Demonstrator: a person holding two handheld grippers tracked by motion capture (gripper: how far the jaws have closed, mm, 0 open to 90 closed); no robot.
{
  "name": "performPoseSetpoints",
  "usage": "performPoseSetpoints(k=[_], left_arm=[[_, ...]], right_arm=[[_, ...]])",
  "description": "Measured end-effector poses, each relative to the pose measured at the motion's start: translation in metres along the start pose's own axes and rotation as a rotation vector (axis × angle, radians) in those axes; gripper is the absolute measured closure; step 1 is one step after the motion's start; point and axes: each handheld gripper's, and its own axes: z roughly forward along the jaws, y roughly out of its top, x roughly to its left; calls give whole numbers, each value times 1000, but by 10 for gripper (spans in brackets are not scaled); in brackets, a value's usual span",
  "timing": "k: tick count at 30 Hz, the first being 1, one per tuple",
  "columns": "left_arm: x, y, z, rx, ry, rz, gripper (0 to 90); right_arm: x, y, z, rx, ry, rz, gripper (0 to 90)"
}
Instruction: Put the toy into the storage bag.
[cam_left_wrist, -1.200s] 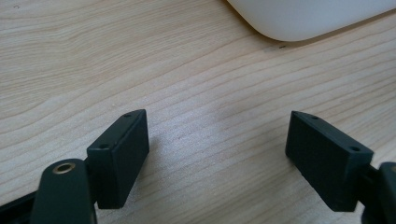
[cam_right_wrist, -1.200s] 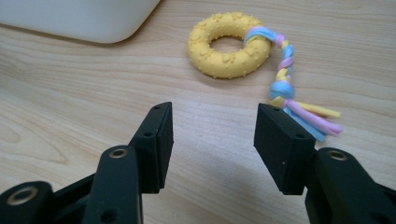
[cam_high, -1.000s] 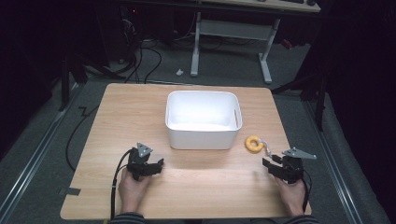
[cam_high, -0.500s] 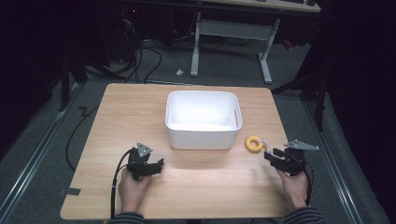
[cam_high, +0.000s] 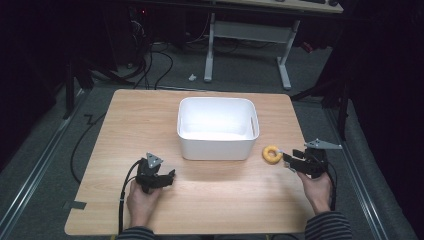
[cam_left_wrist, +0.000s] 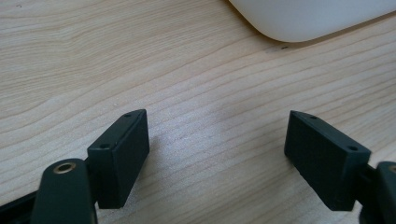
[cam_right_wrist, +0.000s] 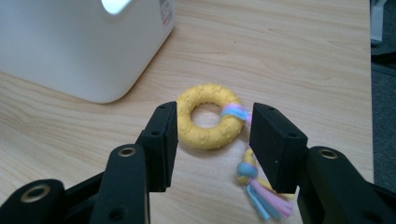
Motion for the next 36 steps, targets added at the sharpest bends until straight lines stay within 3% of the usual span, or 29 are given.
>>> performPoseSetpoints(k=[10, 21, 36], left_arm=[[0, 0, 0, -1, 4, -5, 223], [1, 0, 0, -2, 4, -7, 224], [1, 0, 0, -2, 6, -9, 224]], right_arm=[[-4, 21, 7, 39, -9, -32, 523], [-1, 37, 33, 123, -5, -67, 523], [-14, 34, 67, 207, -28, -17, 516]])
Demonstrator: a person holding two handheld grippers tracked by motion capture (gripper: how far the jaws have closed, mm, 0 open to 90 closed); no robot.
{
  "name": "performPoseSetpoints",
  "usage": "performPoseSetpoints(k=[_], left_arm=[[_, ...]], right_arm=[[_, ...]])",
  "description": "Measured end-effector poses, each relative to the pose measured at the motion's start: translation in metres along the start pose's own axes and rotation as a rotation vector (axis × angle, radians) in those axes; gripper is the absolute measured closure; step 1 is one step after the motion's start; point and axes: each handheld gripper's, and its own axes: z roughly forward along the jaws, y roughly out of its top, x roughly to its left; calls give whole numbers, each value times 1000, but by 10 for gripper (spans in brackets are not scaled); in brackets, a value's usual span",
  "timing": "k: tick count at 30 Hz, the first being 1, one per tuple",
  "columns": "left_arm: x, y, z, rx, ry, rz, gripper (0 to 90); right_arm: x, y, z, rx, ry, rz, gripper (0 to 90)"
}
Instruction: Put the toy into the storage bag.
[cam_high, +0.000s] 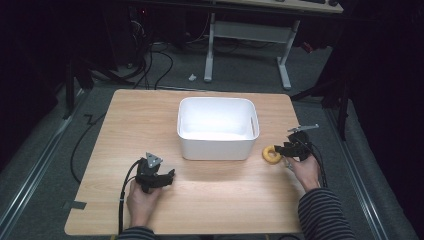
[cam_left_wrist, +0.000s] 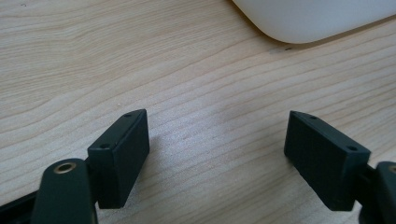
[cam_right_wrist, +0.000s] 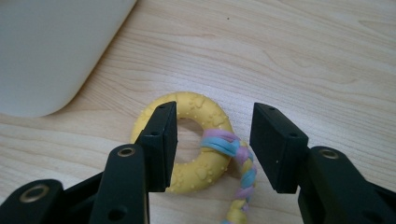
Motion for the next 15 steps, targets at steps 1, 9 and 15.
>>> performPoseSetpoints(k=[1, 9, 15], left_arm=[[0, 0, 0, 0, 0, 0, 224], [0, 0, 0, 0, 2, -1, 224], [0, 0, 0, -1, 2, -2, 224]], right_arm=[[-1, 0, 4, 7, -3, 7, 514], [0, 0, 16, 45, -10, -2, 515], [-2, -2, 23, 76, -10, 6, 515]])
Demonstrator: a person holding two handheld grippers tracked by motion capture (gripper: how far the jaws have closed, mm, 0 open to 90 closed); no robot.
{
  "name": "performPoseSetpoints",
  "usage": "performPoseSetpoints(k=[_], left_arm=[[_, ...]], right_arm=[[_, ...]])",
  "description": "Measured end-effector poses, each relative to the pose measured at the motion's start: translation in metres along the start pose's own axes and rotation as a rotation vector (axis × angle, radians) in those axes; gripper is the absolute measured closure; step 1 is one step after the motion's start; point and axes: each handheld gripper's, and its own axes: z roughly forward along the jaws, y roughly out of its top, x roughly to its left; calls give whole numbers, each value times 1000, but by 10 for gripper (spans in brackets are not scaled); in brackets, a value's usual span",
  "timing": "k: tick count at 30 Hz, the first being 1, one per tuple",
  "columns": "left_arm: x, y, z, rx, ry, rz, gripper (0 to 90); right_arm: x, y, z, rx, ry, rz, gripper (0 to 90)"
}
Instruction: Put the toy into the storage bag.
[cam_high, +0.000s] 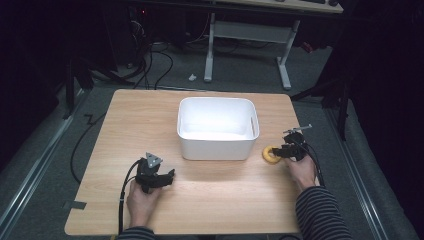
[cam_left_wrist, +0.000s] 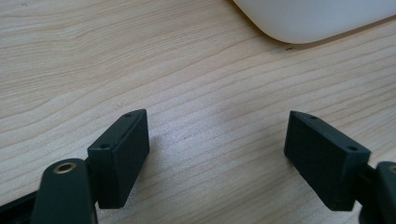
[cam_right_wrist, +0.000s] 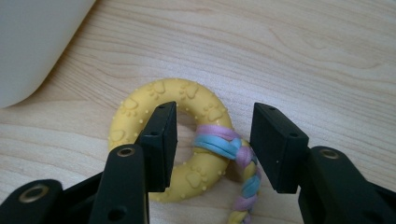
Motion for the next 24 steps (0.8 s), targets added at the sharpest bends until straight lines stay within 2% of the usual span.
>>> performPoseSetpoints(k=[10, 24], left_arm=[[0, 0, 0, 0, 0, 0, 224], [0, 0, 0, 0, 1, 0, 224]], right_arm=[[-1, -1, 9, 48, -17, -12, 541], [-2, -2, 9, 42, 10, -9, 610]])
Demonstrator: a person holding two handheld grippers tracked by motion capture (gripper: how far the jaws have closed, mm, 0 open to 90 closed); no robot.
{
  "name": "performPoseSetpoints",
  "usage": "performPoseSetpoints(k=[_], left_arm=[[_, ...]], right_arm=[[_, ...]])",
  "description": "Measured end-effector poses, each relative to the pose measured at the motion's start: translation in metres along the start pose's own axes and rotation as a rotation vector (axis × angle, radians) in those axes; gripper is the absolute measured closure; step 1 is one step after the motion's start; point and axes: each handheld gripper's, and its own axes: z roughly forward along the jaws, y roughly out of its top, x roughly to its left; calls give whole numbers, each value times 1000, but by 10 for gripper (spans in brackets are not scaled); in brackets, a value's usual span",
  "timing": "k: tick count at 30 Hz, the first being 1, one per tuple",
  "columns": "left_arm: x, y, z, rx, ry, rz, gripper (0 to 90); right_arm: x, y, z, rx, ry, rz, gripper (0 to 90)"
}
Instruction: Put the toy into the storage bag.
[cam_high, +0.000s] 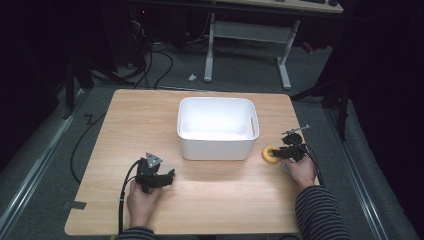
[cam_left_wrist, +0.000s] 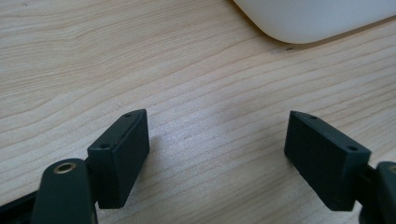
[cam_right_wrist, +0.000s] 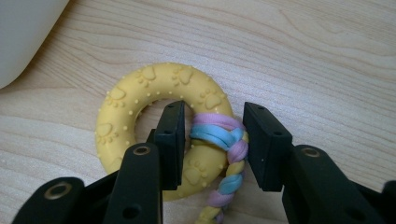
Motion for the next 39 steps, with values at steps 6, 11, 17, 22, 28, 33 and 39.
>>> performPoseSetpoints(k=[6, 11, 17, 22, 28, 33, 39], left_arm=[[0, 0, 0, 0, 0, 0, 224], [0, 0, 0, 1, 0, 1, 224], [0, 0, 0, 0, 0, 0, 223], [0, 0, 0, 0, 0, 0, 224], [0, 0, 0, 0, 0, 0, 223], [0, 0, 0, 0, 0, 0, 223], [0, 0, 0, 0, 0, 0, 223]], right_arm=[[0, 0, -9, -42, 7, -14, 651], [0, 0, -12, -47, 7, -20, 659], [2, -1, -16, -54, 11, -37, 670], [4, -1, -22, -63, 19, -42, 674], [7, -1, -35, -97, 26, -58, 676], [6, -4, -54, -130, 37, -65, 676], [8, -1, -77, -163, 24, -95, 676]])
